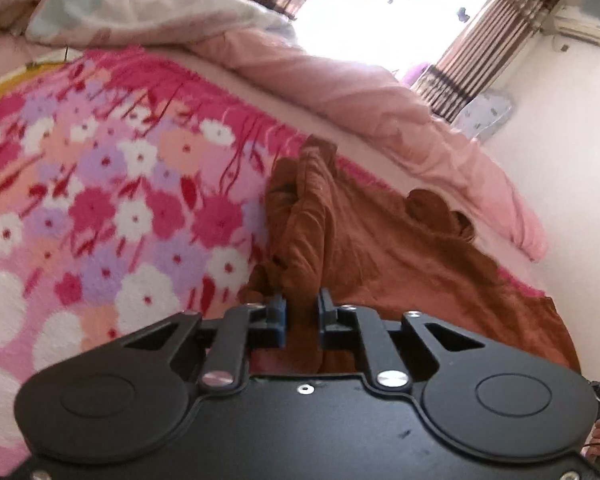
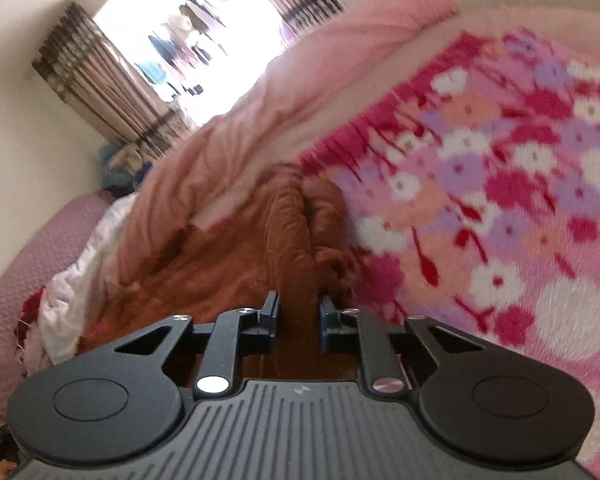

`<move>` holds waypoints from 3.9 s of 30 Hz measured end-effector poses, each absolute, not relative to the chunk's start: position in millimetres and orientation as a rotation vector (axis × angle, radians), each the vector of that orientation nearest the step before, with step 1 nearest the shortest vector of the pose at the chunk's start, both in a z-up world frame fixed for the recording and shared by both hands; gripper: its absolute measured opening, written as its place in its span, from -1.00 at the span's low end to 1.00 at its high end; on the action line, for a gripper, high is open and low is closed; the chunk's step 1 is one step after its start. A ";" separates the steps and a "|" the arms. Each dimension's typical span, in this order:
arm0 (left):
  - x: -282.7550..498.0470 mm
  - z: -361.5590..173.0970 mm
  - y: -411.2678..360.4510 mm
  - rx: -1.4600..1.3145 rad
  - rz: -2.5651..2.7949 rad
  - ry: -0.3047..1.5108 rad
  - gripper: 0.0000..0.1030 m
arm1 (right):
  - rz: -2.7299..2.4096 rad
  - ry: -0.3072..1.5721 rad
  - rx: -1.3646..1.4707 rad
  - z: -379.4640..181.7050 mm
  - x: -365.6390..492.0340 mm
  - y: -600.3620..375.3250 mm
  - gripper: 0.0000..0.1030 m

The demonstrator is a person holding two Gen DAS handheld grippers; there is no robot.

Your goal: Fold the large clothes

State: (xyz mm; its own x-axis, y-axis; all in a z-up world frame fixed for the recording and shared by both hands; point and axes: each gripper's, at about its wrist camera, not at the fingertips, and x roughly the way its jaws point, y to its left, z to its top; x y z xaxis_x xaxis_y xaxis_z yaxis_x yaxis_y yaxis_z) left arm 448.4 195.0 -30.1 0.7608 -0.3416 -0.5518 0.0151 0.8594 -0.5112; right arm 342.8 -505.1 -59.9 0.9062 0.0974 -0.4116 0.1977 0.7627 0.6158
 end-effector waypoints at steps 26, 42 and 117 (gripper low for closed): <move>571.6 -31.4 172.4 -0.387 -0.117 0.694 0.25 | -0.145 0.426 0.683 -40.9 443.7 -530.7 0.29; 585.6 -20.5 162.4 -0.341 -0.107 0.657 -0.86 | -0.187 0.441 0.505 -20.3 469.7 -500.8 -0.86; 584.9 -29.0 137.2 -0.155 -0.007 0.647 0.14 | -0.328 0.490 0.335 -39.7 481.9 -479.8 0.29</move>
